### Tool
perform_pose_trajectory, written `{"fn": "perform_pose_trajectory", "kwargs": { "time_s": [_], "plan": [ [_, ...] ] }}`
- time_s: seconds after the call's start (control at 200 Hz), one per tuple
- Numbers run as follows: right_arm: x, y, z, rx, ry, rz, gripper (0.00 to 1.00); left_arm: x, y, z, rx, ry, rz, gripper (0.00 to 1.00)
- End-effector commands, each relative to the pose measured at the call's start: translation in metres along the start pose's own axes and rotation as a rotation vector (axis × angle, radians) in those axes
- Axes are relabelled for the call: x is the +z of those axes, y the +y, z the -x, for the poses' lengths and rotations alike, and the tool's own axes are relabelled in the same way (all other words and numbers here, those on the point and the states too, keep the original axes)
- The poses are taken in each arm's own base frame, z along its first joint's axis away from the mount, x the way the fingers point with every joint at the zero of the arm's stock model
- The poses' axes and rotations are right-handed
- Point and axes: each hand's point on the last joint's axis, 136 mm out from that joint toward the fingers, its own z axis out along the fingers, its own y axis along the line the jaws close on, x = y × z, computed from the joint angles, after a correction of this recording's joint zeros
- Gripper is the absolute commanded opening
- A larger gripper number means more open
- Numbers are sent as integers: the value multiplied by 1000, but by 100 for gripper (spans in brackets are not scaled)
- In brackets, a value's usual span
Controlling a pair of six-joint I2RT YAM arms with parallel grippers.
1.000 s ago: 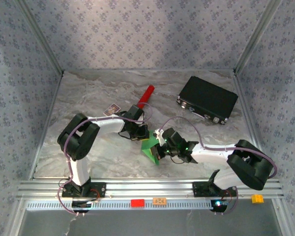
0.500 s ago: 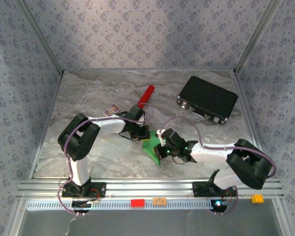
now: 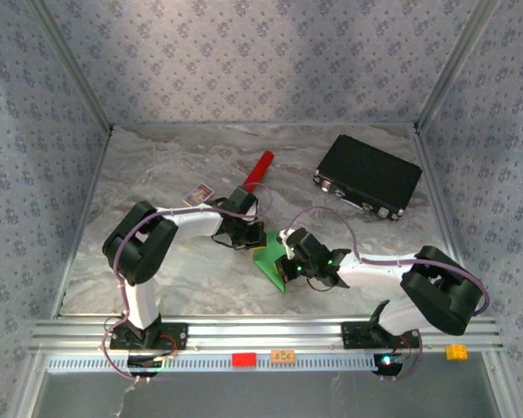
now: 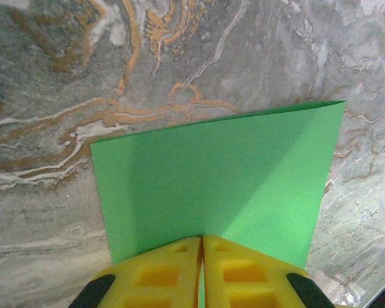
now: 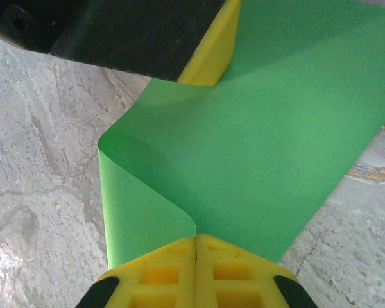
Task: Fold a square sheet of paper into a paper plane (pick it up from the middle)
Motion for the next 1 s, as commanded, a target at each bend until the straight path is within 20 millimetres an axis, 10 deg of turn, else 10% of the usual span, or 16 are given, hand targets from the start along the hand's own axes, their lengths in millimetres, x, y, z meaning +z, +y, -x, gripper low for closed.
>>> {"fn": "perform_pose_trajectory", "kwargs": {
  "time_s": [0.0, 0.999],
  "plan": [
    [0, -9, -6, 22, 29, -43, 0, 6, 19, -16, -25, 39, 78, 10],
    [3, -9, 3, 41, 14, -34, 0, 7, 19, -16, -30, 40, 77, 9]
  ]
}}
